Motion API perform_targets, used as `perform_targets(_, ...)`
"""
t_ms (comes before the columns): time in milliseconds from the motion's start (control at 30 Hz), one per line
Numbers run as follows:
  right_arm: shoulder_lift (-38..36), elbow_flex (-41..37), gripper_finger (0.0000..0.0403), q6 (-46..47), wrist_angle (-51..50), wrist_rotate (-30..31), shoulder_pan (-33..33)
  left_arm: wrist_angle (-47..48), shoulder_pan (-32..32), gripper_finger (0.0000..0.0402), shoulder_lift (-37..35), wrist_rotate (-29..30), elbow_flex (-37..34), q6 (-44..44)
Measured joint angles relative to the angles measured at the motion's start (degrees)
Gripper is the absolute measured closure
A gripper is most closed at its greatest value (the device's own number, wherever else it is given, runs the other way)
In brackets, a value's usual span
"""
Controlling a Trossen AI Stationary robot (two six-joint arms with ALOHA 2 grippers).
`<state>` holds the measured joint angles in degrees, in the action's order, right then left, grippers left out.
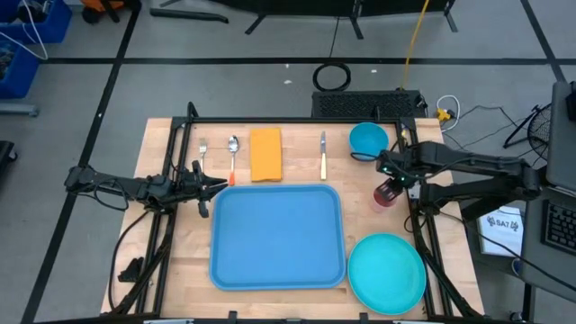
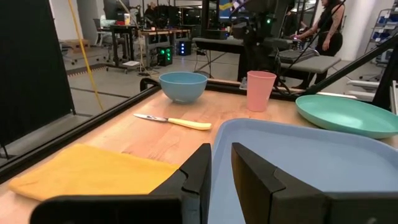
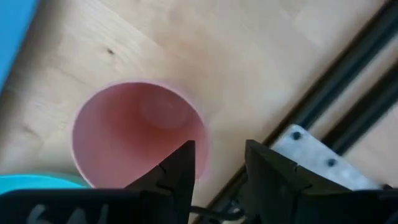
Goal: Set up tray
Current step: Put the pink cup on the top right corner of the blue serving tray
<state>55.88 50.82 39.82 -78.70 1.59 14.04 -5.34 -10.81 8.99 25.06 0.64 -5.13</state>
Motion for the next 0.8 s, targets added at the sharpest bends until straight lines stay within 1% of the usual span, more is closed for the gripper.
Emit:
perform_targets(400, 0.0, -6.3, 0.0273, 0.0, 7.1, -1.8, 0.0, 0.0, 0.0, 0.0334, 0.0, -0.1, 0.0, 0.0)
perform_targets(467, 0.0, -7.4, 0.0280, -0.1, 7.7, -1.6, 0.0, 0.0, 0.0, 0.0334, 0.0, -0.1, 0.0, 0.1)
perform_targets(533, 0.0, -8.2, 0.0305, -0.6, 8.2, -1.6, 0.0, 0.0, 0.0, 0.0334, 0.0, -0.1, 0.0, 0.1)
perform_targets(633, 0.0, -8.4, 0.0376, -3.2, 10.6, -1.4, -0.6, 0.0, 0.0, 0.0334, 0.0, -0.1, 0.0, 0.1)
perform_targets(667, -0.2, -8.4, 0.0389, -4.1, 11.7, -1.0, -0.9, 0.0, 0.0, 0.0334, 0.0, -0.1, 0.0, 0.1)
perform_targets(800, -0.7, -8.4, 0.0400, -5.4, 16.7, -0.2, -1.2, 0.0, 0.0, 0.0334, 0.0, -0.1, 0.0, 0.1)
